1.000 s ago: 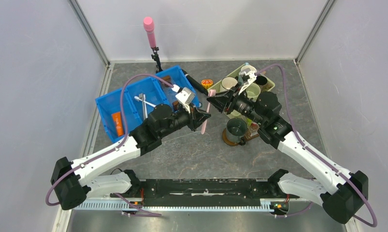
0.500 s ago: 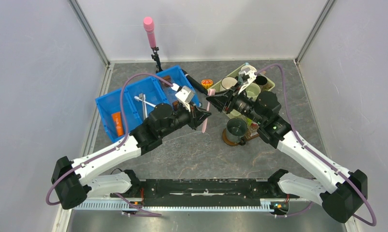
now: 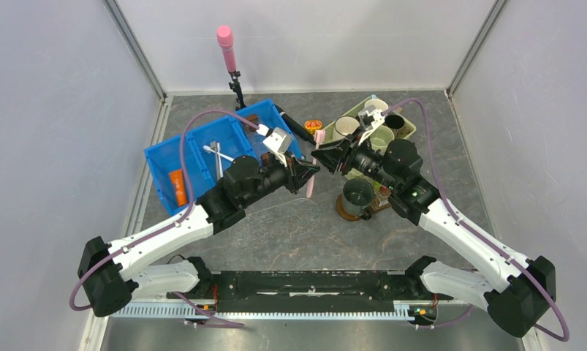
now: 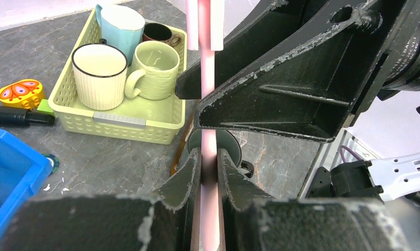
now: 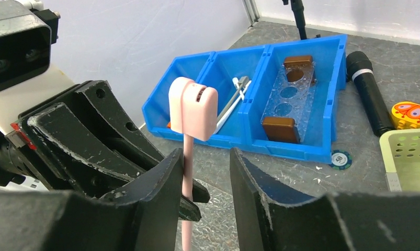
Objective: Prepare toiletry sets of a toothbrush and toothpaste on the tray
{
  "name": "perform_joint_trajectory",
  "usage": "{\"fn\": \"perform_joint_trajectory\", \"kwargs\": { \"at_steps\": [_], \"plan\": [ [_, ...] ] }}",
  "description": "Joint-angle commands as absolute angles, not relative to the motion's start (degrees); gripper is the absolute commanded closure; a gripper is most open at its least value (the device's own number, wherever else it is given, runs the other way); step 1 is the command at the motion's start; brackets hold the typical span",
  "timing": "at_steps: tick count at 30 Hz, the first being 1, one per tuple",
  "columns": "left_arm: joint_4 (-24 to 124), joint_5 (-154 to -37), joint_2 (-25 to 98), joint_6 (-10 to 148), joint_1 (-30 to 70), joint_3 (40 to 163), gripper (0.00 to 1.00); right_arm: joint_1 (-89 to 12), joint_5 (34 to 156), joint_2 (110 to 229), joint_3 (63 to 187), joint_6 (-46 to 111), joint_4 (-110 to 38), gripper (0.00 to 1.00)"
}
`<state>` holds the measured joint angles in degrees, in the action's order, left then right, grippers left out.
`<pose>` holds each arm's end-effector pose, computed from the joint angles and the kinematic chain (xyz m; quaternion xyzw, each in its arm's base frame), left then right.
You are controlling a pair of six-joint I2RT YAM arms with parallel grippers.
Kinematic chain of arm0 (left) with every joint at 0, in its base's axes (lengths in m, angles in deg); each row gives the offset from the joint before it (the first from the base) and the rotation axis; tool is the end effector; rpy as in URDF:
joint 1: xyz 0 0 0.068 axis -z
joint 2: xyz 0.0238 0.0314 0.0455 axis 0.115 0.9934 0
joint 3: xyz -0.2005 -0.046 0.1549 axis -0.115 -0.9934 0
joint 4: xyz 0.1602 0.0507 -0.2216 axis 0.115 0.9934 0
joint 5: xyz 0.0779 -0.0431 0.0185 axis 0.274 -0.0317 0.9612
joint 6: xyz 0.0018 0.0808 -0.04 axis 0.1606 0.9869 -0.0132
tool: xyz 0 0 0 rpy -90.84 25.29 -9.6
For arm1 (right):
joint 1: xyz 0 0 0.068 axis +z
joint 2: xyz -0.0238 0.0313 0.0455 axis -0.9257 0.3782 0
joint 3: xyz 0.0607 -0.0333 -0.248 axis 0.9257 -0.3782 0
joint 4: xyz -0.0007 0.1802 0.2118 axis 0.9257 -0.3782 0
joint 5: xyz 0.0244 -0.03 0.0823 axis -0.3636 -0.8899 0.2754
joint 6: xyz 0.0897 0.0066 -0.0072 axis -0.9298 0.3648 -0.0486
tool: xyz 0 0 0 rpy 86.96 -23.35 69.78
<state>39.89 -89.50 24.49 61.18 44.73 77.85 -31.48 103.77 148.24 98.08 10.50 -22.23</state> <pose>0.2048 -0.2607 0.3187 0.2110 0.6911 -0.4122 0.5550 0.2415 0.2061 0.3406 -0.1483 0.6815 0.4673 0.5433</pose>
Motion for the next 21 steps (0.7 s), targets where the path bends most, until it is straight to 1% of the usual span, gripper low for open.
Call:
{"fn": "perform_joint_trajectory", "kwargs": {
  "at_steps": [1, 4, 6, 7, 9, 10, 12, 13, 14, 17, 21],
  "plan": [
    [37.1, -91.9, 24.6, 60.2, 44.6, 79.9, 0.98, -31.2, 103.8, 147.1, 98.4, 10.9, -19.5, 0.57],
    [37.6, -93.0, 25.3, 60.4, 44.7, 80.4, 0.98, -31.2, 103.8, 147.1, 98.8, 10.8, -19.1, 0.59],
    [37.6, -93.4, 25.5, 60.6, 44.7, 80.5, 0.98, -31.2, 104.0, 147.1, 99.0, 10.7, -18.9, 0.64],
    [37.7, -93.6, 25.7, 60.6, 44.7, 80.6, 0.98, -31.2, 104.0, 147.2, 99.0, 10.8, -18.9, 0.67],
    [37.9, -93.7, 25.8, 60.8, 44.7, 80.7, 0.98, -31.2, 103.9, 147.1, 98.9, 10.9, -19.1, 0.78],
    [38.0, -93.5, 25.7, 60.9, 44.7, 80.7, 0.96, -31.2, 103.7, 146.9, 98.8, 11.1, -19.3, 0.85],
    [38.3, -92.4, 25.4, 60.8, 44.7, 80.6, 0.84, -31.2, 102.8, 146.4, 98.6, 11.6, -20.1, 0.97],
    [38.6, -91.8, 25.3, 60.8, 44.7, 80.5, 0.74, -31.2, 102.3, 146.0, 98.5, 12.0, -20.6, 1.00],
    [39.1, -90.9, 24.9, 60.9, 44.7, 80.5, 0.62, -31.3, 101.7, 145.7, 98.5, 12.5, -21.3, 1.00],
    [40.4, -88.6, 23.9, 60.8, 44.6, 80.2, 0.35, -31.4, 99.8, 144.1, 98.6, 14.2, -23.5, 1.00],
    [42.5, -83.5, 21.8, 60.4, 44.4, 79.2, 0.11, -31.7, 94.8, 140.8, 99.1, 17.2, -27.6, 1.00]
  ]
}}
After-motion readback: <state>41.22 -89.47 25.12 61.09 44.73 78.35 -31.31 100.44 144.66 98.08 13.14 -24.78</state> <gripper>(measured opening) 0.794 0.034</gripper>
